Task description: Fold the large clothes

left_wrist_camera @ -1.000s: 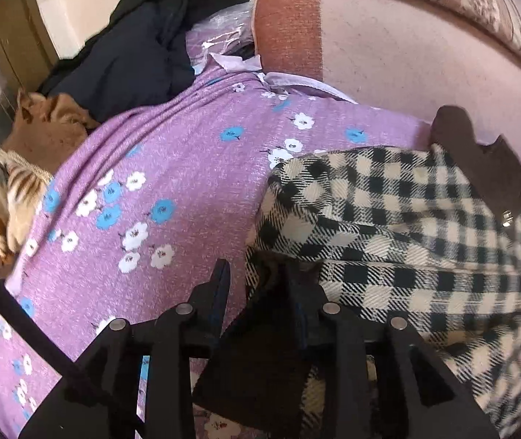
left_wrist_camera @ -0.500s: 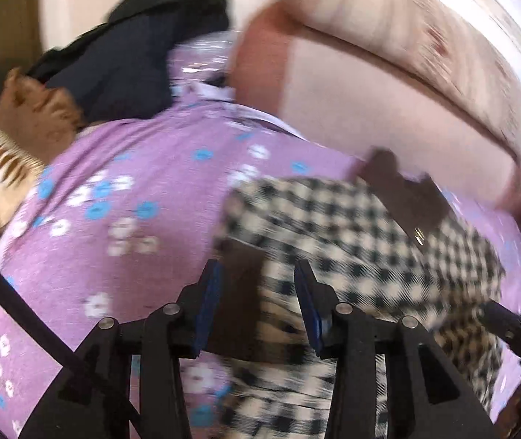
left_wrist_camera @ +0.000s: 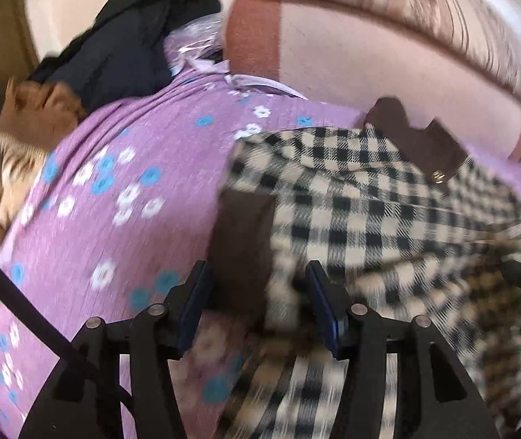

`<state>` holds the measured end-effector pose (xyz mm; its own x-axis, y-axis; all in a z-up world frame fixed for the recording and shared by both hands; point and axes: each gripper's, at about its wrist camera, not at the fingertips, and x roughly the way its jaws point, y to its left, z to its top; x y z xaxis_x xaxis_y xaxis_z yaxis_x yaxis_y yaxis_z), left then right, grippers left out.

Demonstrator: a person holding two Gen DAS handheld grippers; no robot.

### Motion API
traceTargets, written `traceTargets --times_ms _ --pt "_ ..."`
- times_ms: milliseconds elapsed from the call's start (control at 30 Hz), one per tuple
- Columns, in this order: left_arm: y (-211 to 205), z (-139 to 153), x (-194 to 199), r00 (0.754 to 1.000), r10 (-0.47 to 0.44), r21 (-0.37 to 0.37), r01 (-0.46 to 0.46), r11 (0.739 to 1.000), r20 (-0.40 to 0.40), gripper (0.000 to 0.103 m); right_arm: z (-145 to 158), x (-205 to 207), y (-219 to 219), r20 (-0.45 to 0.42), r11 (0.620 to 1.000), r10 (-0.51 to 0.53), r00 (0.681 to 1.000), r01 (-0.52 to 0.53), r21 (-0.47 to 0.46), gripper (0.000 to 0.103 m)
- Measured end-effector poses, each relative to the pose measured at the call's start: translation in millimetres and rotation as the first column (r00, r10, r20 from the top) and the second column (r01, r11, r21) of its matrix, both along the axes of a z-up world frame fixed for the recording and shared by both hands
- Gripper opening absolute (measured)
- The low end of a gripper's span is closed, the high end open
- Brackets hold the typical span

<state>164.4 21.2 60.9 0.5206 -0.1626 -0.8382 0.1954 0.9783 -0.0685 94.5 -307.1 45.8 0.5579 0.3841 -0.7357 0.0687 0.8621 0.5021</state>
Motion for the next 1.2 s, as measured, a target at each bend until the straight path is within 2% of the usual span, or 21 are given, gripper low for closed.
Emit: traceTargets --times_ms 67,100,167,233,267,333,367,433,500,600,633,700,800,900,933,1133,1200 --pt "30 0 -14 0.999 0.027 -0.073 -0.029 0.997 -0.028 0.068 6 -36 -24 0.013 0.999 -0.045 0.999 0.045 -0.010 0.053" --pt "46 -3 -23 0.998 0.045 -0.099 -0.049 0.994 -0.043 0.068 7 -51 -36 0.012 0.997 -0.070 0.998 0.070 -0.022 0.056" --pt "65 -12 -38 0.996 0.048 -0.102 -0.056 0.993 -0.077 0.068 0 -88 -62 -0.007 0.990 -0.129 0.992 0.128 -0.053 0.057" --pt "81 -28 -53 0.991 0.024 -0.119 -0.040 0.992 -0.134 0.068 -13 -113 -81 -0.054 0.985 -0.171 0.984 0.169 -0.040 0.057" --pt "86 -33 -60 0.988 0.009 -0.139 -0.031 0.990 -0.156 0.068 -25 -128 -92 -0.085 0.980 -0.200 0.976 0.200 -0.010 0.057" --pt "91 -31 -77 0.990 -0.028 -0.161 0.005 0.987 -0.141 0.068 -41 -149 -107 -0.127 0.969 -0.227 0.966 0.237 0.070 0.057" --pt "91 -30 -83 0.985 -0.051 -0.182 0.021 0.983 -0.162 0.068 -50 -161 -112 -0.129 0.956 -0.231 0.964 0.249 0.157 0.057" --pt "93 -31 -99 0.974 -0.097 -0.266 0.040 0.963 -0.206 0.064 -57 -179 -114 -0.119 0.925 -0.251 0.961 0.275 0.263 0.057" --pt "92 -34 -120 0.964 -0.137 -0.301 0.064 0.951 -0.229 0.044 -63 -191 -111 -0.134 0.895 -0.236 0.963 0.269 0.356 0.057" --pt "95 -36 -154 0.963 -0.158 -0.333 0.078 0.940 -0.219 0.037 -65 -206 -93 -0.138 0.887 -0.206 0.969 0.245 0.392 0.057" --pt "98 -35 -164 0.963 -0.159 -0.358 0.073 0.931 -0.216 0.036 -66 -212 -86 -0.140 0.886 -0.188 0.972 0.229 0.404 0.057" --pt "102 -35 -176 0.963 -0.161 -0.405 0.062 0.912 -0.215 0.027 -66 -228 -72 -0.138 0.886 -0.168 0.976 0.211 0.414 0.057" --pt "109 -34 -199 0.967 -0.145 -0.464 0.031 0.885 -0.212 0.027 -68 -255 -61 -0.138 0.874 -0.146 0.980 0.193 0.447 0.057" --pt "115 -29 -216 0.968 -0.137 -0.491 0.017 0.871 -0.210 0.027 -71 -277 -47 -0.142 0.856 -0.118 0.983 0.173 0.487 0.056" --pt "118 -29 -223 0.967 -0.139 -0.514 0.010 0.858 -0.213 0.027 -71 -286 -43 -0.142 0.854 -0.108 0.984 0.165 0.493 0.056" --pt "134 -23 -243 0.976 -0.069 -0.466 -0.036 0.884 -0.206 0.032 -73 -317 -26 -0.146 0.858 -0.077 0.986 0.140 0.495 0.056" --pt "137 -24 -250 0.977 -0.061 -0.461 -0.041 0.886 -0.204 0.040 -73 -325 -21 -0.153 0.858 -0.072 0.986 0.139 0.495 0.056"
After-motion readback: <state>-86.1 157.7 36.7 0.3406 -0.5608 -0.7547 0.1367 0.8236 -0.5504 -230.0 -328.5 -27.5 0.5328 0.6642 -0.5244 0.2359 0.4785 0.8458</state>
